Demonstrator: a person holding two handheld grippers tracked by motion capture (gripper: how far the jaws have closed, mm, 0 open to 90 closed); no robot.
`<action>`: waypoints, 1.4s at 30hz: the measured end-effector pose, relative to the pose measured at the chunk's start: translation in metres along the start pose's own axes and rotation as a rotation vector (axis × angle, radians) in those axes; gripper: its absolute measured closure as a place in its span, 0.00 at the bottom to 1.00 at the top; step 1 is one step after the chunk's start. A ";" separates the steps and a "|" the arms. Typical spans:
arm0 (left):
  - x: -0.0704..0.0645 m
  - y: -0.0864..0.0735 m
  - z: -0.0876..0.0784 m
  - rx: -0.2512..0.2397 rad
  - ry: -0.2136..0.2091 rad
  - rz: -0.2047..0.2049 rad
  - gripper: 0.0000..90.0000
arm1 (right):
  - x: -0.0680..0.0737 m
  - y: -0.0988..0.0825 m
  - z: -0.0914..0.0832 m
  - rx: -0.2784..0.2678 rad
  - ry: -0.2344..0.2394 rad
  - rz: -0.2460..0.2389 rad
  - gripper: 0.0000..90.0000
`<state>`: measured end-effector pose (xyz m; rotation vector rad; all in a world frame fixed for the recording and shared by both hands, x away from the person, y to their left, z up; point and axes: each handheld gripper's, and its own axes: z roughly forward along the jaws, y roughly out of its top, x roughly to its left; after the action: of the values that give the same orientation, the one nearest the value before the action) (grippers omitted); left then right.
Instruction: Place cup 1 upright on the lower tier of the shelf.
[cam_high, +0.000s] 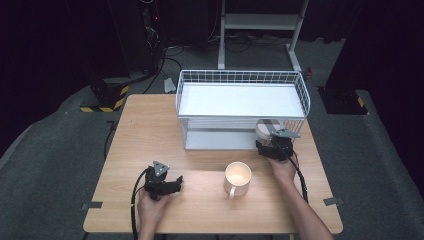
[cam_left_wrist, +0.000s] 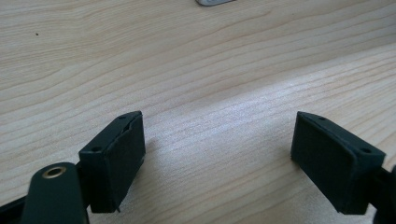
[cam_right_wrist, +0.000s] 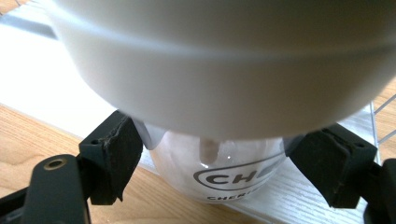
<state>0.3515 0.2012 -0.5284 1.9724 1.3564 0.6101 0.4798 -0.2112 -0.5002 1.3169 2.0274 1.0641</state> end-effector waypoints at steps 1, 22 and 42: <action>0.000 0.000 0.000 -0.002 0.000 -0.004 0.20 | 0.000 0.002 0.001 0.009 0.001 0.005 0.22; 0.000 0.000 0.000 -0.002 0.000 -0.004 0.20 | -0.005 0.014 0.024 -0.015 -0.032 0.022 0.22; 0.000 0.000 0.000 -0.001 0.001 0.001 0.20 | -0.010 0.019 0.037 -0.011 -0.038 0.028 0.21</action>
<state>0.3515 0.2012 -0.5285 1.9720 1.3559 0.6121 0.5215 -0.2030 -0.5055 1.3533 1.9786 1.0533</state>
